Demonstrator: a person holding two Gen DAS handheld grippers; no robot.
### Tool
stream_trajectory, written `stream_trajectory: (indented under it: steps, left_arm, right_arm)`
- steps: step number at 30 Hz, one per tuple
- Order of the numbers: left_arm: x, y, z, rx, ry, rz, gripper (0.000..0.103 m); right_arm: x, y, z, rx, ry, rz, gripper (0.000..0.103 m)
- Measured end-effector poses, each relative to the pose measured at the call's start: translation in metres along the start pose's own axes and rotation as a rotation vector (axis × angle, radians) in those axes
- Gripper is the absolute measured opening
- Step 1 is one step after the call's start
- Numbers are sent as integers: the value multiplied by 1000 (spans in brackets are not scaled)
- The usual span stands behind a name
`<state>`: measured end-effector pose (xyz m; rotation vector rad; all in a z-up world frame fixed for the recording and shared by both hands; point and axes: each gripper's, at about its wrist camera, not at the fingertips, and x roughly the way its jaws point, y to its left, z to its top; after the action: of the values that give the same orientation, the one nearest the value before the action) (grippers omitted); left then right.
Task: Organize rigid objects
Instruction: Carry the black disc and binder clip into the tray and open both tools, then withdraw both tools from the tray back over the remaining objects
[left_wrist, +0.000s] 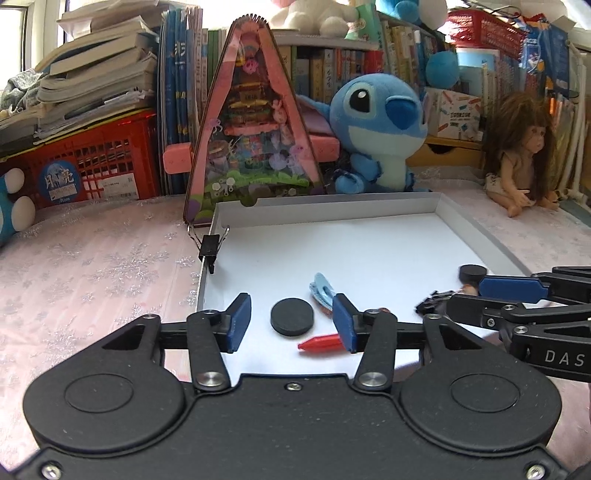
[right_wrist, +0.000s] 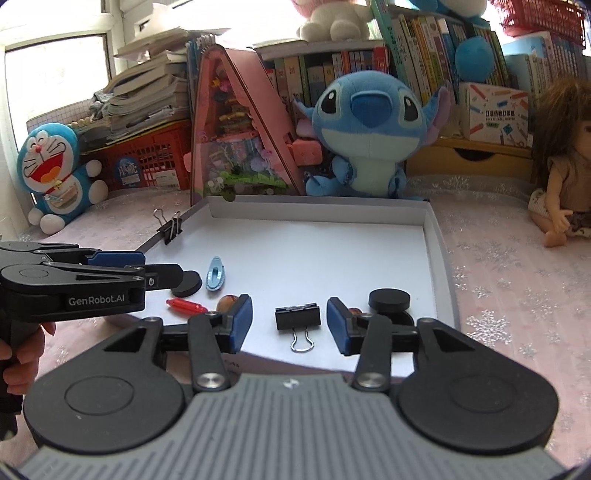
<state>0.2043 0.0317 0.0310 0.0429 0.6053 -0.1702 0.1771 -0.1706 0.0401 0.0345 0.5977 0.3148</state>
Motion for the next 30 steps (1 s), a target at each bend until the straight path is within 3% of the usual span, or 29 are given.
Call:
stream_trajectory:
  steps: [13,21,30]
  left_arm:
    - [-59,-17,-35,29,-41,-86,52]
    - [-90,-32,-63,55,-34,-149,53]
    - [-110,-39,-90,99,-19,-171,53]
  right_arm:
    - [-47,0,-23,-40,-36,33,70]
    - [-79,6,-42,-75,-62,64,72]
    - [-105,12,-70,-138,-56,76,72]
